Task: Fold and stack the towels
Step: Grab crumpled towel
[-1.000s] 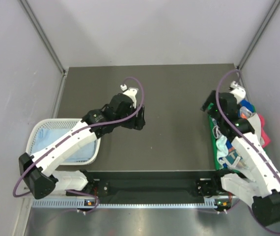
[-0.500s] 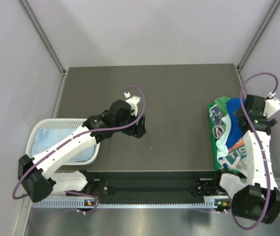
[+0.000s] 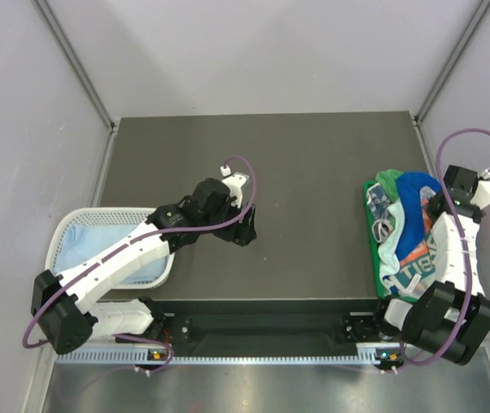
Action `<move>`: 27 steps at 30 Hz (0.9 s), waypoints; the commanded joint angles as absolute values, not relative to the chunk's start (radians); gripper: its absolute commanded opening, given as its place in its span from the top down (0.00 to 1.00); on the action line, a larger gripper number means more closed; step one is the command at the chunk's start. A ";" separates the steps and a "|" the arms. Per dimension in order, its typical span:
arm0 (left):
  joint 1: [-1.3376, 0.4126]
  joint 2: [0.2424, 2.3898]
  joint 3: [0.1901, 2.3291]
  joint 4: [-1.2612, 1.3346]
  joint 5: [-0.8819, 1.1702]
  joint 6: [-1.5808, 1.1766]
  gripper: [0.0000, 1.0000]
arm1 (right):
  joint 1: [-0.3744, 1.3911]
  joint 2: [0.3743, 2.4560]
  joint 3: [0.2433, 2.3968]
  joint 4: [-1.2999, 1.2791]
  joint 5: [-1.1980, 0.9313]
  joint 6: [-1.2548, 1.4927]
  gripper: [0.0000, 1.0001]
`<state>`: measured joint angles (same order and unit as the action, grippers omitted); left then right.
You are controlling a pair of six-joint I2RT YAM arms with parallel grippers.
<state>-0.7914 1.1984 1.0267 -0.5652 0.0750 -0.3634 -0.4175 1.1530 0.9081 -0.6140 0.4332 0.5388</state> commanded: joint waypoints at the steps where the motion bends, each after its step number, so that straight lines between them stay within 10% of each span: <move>1: -0.793 1.161 1.015 -0.503 0.100 -0.351 0.27 | -0.431 1.144 0.917 -0.551 0.394 0.546 0.49; 9: -0.795 1.155 1.011 -0.515 0.113 -0.351 0.27 | -0.431 1.124 0.953 -0.577 0.393 0.537 0.99; 13: -0.793 1.141 1.008 -0.514 0.112 -0.350 0.26 | -0.431 1.108 0.992 -0.600 0.361 0.522 0.70; 27: -0.793 1.215 1.032 -0.526 0.143 -0.351 0.27 | -0.431 1.134 0.927 -0.551 0.374 0.480 0.60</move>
<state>-0.7914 1.2045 1.0111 -0.5526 0.1284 -0.3634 -0.4202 1.1236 0.9356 -0.5915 0.3649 0.5045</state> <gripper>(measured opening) 0.735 0.409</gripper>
